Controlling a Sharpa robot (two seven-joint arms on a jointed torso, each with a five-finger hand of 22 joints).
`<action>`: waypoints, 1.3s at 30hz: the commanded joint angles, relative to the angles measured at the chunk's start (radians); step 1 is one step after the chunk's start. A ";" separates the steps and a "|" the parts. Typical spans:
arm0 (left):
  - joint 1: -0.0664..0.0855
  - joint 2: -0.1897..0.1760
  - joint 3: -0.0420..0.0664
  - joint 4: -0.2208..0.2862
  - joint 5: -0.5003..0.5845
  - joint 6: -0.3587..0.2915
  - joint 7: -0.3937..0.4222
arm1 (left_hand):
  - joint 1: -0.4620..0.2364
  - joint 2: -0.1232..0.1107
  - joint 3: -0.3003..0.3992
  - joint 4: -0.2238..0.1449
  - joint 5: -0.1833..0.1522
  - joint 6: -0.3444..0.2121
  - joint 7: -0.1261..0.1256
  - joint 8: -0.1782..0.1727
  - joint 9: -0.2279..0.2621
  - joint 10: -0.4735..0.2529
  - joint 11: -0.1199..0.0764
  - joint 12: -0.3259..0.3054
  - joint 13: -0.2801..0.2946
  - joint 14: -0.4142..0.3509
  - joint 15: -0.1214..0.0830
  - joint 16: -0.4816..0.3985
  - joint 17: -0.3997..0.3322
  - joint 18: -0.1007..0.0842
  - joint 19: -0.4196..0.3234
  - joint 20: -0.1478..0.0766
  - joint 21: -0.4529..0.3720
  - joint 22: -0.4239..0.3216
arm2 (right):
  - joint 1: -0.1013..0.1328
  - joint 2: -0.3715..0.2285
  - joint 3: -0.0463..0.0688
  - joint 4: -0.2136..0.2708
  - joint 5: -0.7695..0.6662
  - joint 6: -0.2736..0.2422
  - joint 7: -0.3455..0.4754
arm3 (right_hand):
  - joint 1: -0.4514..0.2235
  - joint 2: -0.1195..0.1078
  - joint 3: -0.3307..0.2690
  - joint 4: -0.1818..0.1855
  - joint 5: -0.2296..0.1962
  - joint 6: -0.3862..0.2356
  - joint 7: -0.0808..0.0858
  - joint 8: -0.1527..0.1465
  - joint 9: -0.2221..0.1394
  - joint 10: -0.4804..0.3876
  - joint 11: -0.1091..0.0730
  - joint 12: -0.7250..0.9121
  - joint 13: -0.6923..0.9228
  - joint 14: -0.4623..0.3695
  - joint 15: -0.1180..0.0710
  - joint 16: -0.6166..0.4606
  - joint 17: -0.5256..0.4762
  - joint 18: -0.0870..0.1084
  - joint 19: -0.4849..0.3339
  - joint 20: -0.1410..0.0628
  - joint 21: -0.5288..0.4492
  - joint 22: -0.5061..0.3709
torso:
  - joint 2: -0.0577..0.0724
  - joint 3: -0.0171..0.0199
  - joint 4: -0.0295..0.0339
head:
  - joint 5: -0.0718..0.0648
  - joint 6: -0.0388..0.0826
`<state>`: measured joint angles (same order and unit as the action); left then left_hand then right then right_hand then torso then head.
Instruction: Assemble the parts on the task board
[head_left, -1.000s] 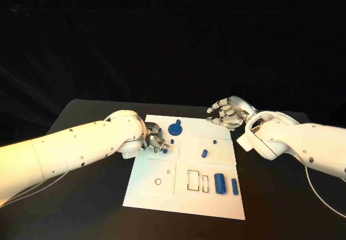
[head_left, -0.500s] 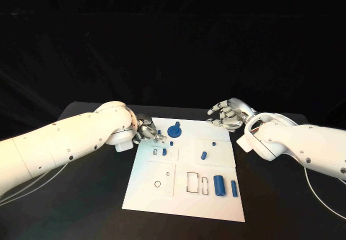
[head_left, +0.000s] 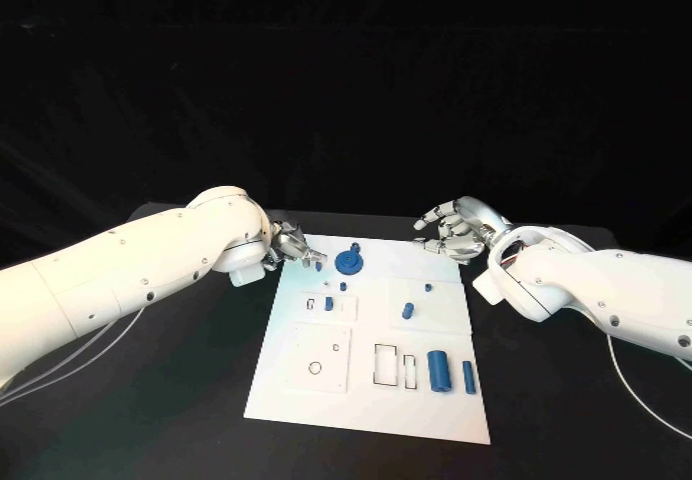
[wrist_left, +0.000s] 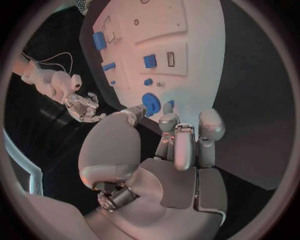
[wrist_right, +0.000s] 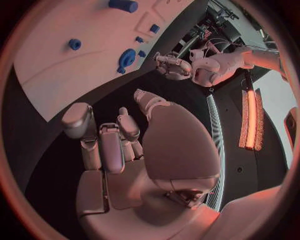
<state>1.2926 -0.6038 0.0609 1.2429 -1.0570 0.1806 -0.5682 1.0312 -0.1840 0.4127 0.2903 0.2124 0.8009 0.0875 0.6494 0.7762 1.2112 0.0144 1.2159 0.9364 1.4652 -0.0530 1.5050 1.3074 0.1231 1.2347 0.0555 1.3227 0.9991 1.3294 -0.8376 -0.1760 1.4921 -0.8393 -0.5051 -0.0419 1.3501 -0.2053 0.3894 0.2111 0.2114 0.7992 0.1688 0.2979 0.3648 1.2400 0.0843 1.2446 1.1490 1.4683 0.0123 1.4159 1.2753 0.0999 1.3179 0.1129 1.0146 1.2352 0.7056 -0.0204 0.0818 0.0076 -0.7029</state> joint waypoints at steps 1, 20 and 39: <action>0.002 0.020 -0.001 -0.035 -0.040 -0.006 0.022 | 0.013 0.000 -0.009 0.001 0.005 0.001 0.004 -0.007 -0.003 -0.007 0.003 -0.007 -0.004 0.066 0.009 -0.006 0.131 -0.011 -0.002 0.008 -0.002 0.001 | 0.000 0.001 0.000 0.002 -0.009 0.005 0.007 | -0.001 -0.005 0.001 0.006 0.004 -0.007 0.002 0.007 -0.001 -0.006 -0.001 -0.004 0.001 0.027 -0.006 -0.003 0.000 0.015 -0.004 -0.003 -0.005 0.000 | 0.002 -0.0016 -0.0017 | 0.002 -0.002; -0.002 0.110 -0.009 -0.176 -0.074 -0.011 0.069 | 0.024 0.002 -0.021 0.002 0.003 0.001 0.010 -0.030 -0.021 -0.017 0.009 -0.013 -0.016 0.066 0.014 -0.006 0.130 -0.010 -0.005 0.012 -0.004 -0.002 | 0.000 0.007 0.000 0.003 -0.009 0.004 0.008 | -0.001 -0.004 0.002 0.007 0.005 -0.008 0.002 0.008 -0.002 -0.007 -0.001 -0.005 -0.001 0.027 -0.006 -0.004 0.000 0.015 -0.005 -0.003 -0.008 -0.002 | 0.004 -0.0011 -0.0042 | 0.003 -0.002; -0.007 0.161 -0.043 -0.266 -0.059 0.019 0.087 | 0.049 0.011 -0.027 -0.001 0.001 0.013 0.012 -0.044 -0.036 -0.020 0.011 -0.012 -0.016 0.065 0.017 -0.005 0.131 -0.010 -0.007 0.016 -0.005 -0.002 | 0.000 0.009 0.000 0.008 -0.016 0.004 0.008 | -0.001 -0.003 0.003 0.007 0.007 -0.009 0.002 0.008 -0.002 -0.006 -0.001 -0.004 0.000 0.027 -0.007 -0.005 -0.001 0.015 -0.005 -0.003 -0.010 -0.002 | 0.002 -0.0006 -0.0019 | 0.003 -0.001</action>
<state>1.2857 -0.4467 0.0180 0.9809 -1.1199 0.1800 -0.5023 1.0710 -0.1705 0.3918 0.2912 0.2124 0.8099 0.0965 0.6087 0.7413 1.1970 0.0286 1.2073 0.9195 1.4686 -0.0426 1.5050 1.3073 0.1231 1.2273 0.0627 1.3227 0.9962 1.3296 -0.8294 -0.1758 1.4976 -0.8411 -0.5052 -0.0415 1.3501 -0.2052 0.3923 0.2138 0.2150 0.7964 0.1716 0.3018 0.3640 1.2400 0.0843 1.2446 1.1491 1.4683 0.0123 1.4159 1.2754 0.0999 1.3179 0.1129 1.0087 1.2338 0.7072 -0.0212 0.0802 0.0090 -0.7044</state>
